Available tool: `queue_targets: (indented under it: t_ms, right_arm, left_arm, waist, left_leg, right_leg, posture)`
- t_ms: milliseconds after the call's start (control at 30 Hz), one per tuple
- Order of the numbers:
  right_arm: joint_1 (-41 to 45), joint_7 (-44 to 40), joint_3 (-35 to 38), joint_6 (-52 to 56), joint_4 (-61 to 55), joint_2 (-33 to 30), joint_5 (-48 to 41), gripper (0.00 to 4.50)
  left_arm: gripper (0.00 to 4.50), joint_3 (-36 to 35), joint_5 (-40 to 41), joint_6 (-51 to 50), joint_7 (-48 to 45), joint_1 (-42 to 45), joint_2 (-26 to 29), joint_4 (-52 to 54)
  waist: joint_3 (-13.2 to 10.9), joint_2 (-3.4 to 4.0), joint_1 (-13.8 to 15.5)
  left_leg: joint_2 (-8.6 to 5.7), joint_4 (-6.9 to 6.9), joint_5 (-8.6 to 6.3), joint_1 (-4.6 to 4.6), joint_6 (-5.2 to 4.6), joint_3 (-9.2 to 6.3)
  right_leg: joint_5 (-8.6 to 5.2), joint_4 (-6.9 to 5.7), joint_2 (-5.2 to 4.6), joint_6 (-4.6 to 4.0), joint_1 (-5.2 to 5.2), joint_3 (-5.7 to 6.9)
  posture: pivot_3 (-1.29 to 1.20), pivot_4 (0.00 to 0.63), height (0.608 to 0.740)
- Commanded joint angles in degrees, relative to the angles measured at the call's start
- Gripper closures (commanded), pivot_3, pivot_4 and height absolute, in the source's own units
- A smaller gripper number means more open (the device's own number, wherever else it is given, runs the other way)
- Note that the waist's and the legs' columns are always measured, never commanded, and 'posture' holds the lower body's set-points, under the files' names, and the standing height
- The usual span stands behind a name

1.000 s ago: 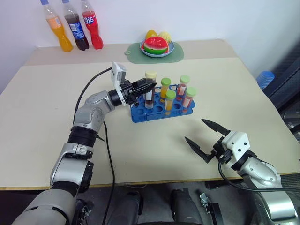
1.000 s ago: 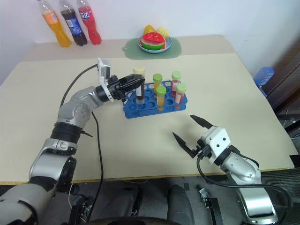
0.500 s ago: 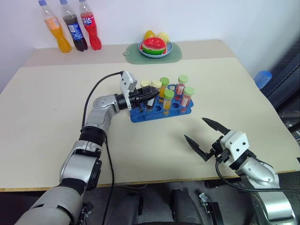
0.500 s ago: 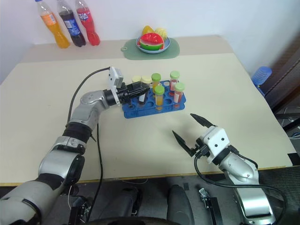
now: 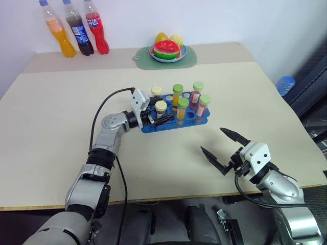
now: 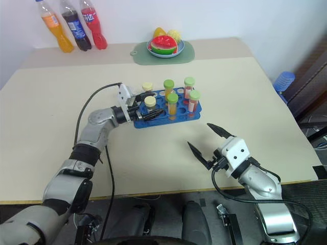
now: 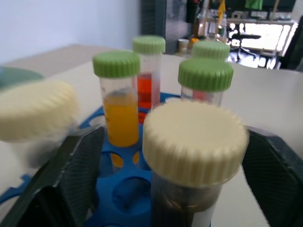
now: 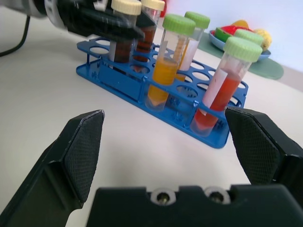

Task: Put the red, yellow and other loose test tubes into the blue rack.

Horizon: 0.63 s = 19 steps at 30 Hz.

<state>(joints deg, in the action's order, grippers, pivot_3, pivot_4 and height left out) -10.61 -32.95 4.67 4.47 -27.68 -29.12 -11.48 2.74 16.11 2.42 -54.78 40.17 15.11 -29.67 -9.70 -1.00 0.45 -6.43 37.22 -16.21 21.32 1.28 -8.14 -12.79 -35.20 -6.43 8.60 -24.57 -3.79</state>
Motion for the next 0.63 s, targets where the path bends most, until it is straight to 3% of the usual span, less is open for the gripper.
queue_targets:
  t_ms: [33, 333, 500, 633]
  right_arm:
    - [0.4, -0.3, 0.5, 0.1, -1.1, 0.0, -1.3, 0.0]
    - [-3.8, -2.3, 6.7, 1.4, 0.2, -2.0, -4.8, 0.0]
    - [-8.4, -3.2, 11.7, 1.5, 0.4, -2.3, -7.3, 0.0]
    - [-10.9, -4.4, 13.9, 1.0, 0.8, -2.6, -8.4, 0.0]
  left_arm:
    - [0.02, -3.0, 3.9, -3.6, 0.3, -5.2, 2.4, 11.9]
    - [0.02, -9.7, 10.4, -14.6, -1.5, -26.5, 16.1, 37.2]
    - [0.02, -15.1, 13.6, -15.9, -4.8, -39.5, 22.7, 43.3]
    - [0.02, -16.9, 17.0, -19.5, -4.5, -44.7, 24.5, 48.1]
  waist:
    - [0.0, 0.0, 0.0]
    - [0.0, 0.08, 0.2]
    - [0.0, 0.09, 0.3]
    - [0.0, 0.1, 0.3]
  left_leg:
    - [0.01, -0.01, 0.0, 0.0, 0.0, 0.0]
    - [0.02, -0.01, -0.18, -0.02, -0.3, -0.02]
    - [0.03, -0.04, -0.2, -0.03, -0.32, -0.01]
    - [0.03, -0.04, -0.21, -0.07, -0.33, -0.01]
  right_leg:
    - [0.0, 0.0, 0.0, 0.0, 0.0, 0.0]
    - [0.0, 0.0, 0.0, -0.02, 0.01, -0.01]
    - [-0.01, 0.0, -0.01, -0.04, 0.04, -0.01]
    - [-0.03, 0.01, -0.02, -0.05, 0.11, -0.01]
  posture:
    - [0.0, 0.15, 0.74]
    - [0.0, 0.15, 0.74]
    - [0.0, 0.15, 0.74]
    - [0.0, 0.15, 0.74]
